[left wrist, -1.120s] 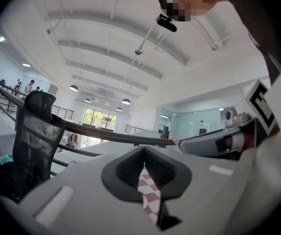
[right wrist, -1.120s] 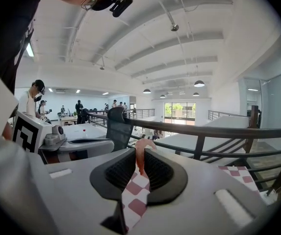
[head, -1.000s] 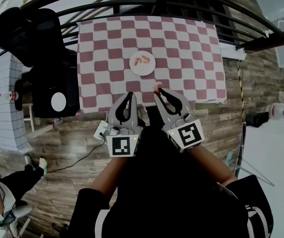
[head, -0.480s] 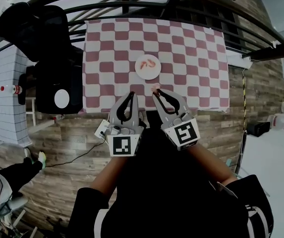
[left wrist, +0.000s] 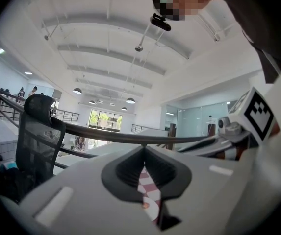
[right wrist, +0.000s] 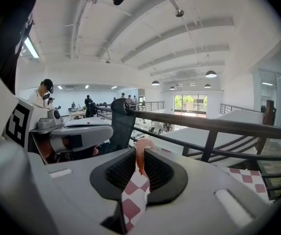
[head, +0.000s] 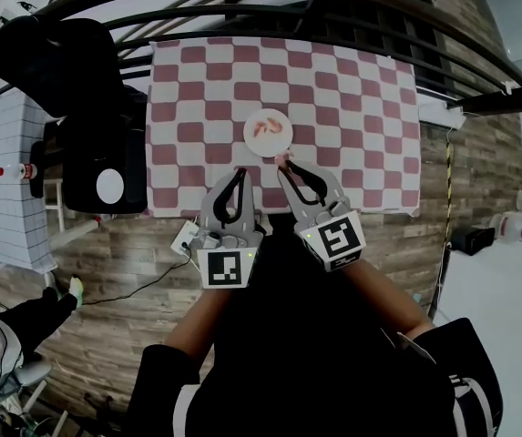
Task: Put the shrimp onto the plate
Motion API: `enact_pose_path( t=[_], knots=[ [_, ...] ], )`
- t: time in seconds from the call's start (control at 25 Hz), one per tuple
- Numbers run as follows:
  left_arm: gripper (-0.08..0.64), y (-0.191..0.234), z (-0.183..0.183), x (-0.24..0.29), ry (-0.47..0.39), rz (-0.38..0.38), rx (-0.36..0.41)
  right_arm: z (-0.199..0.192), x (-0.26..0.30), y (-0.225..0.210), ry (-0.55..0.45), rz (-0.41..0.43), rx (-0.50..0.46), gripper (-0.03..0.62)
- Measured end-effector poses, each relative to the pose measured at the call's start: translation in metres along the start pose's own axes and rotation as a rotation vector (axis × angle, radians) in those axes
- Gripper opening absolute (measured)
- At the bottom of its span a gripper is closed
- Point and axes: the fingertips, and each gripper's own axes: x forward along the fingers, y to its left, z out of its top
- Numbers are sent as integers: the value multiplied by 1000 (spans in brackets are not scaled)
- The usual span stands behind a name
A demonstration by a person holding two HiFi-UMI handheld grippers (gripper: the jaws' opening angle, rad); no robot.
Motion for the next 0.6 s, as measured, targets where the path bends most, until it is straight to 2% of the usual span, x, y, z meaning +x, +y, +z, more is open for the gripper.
enact_pose_path(
  t=[0.16, 0.4, 0.6],
  knots=[
    [9, 4, -2, 19, 8, 16, -24, -6, 14, -12, 26, 22, -4, 54],
    [9, 8, -10, 43, 29, 33, -39, -35, 37, -28, 95, 49, -23, 55],
    [9, 13, -17, 55, 54, 51, -55, -53, 55, -31, 146, 105, -10, 55]
  ],
)
